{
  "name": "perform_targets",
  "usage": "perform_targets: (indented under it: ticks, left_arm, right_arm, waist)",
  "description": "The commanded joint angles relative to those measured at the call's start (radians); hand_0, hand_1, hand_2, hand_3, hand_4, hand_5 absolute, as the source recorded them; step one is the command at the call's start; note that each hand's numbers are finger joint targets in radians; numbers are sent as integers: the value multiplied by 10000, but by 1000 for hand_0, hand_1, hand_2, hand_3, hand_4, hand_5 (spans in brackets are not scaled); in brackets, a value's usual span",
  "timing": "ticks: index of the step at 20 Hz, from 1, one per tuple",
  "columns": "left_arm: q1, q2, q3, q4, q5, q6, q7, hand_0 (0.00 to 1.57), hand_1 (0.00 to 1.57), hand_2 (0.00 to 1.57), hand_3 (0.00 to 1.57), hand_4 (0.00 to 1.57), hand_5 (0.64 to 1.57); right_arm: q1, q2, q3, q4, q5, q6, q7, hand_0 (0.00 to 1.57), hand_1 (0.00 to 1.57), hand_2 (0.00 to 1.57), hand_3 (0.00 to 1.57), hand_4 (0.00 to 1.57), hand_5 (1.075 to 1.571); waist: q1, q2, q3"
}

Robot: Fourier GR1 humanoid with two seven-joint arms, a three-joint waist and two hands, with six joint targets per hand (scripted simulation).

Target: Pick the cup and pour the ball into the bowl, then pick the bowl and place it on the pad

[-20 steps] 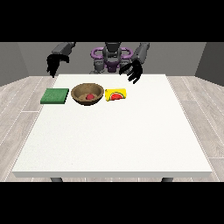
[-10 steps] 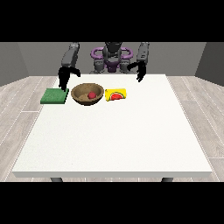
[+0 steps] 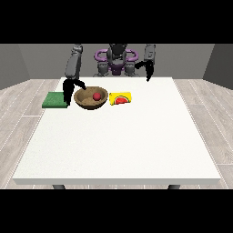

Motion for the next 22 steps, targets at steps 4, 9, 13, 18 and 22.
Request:
perform_targets:
  ticks: [4, 9, 13, 18, 22]
  left_arm:
    - [448, 7, -472, -1556, -594, 57, 556, 0, 0, 0, 0, 957, 1430]
    - [627, -277, -450, -1287, -661, 76, 626, 0, 0, 0, 0, 961, 1424]
    - [343, 95, -15, -1670, -404, -351, 755, 0, 0, 0, 0, 951, 1422]
    - [-103, 13, 54, -1940, -459, -266, 1048, 0, 0, 0, 0, 944, 1424]
    - [250, 215, -41, -2235, -396, -501, 756, 0, 0, 0, 0, 956, 1408]
  right_arm:
    - [279, -293, -197, 2101, 173, 900, -2246, 0, 0, 0, 0, 348, 1571]
    - [-341, 553, 105, 2462, 305, 95, -2309, 0, 0, 0, 0, 360, 1571]
    - [-644, 169, -199, 2824, 99, 80, -2225, 0, 0, 0, 0, 480, 1568]
    - [-583, 720, -703, 3282, -617, -174, -1258, 972, 972, 573, 0, 651, 1521]
    - [-338, 253, -956, 3259, -676, -572, -1278, 1571, 1571, 1571, 1457, 965, 1478]
  waist:
    - [170, 411, 10]
    - [-7, 241, 5]
    - [84, 564, 6]
    - [8, 811, 12]
    - [308, 1045, 7]
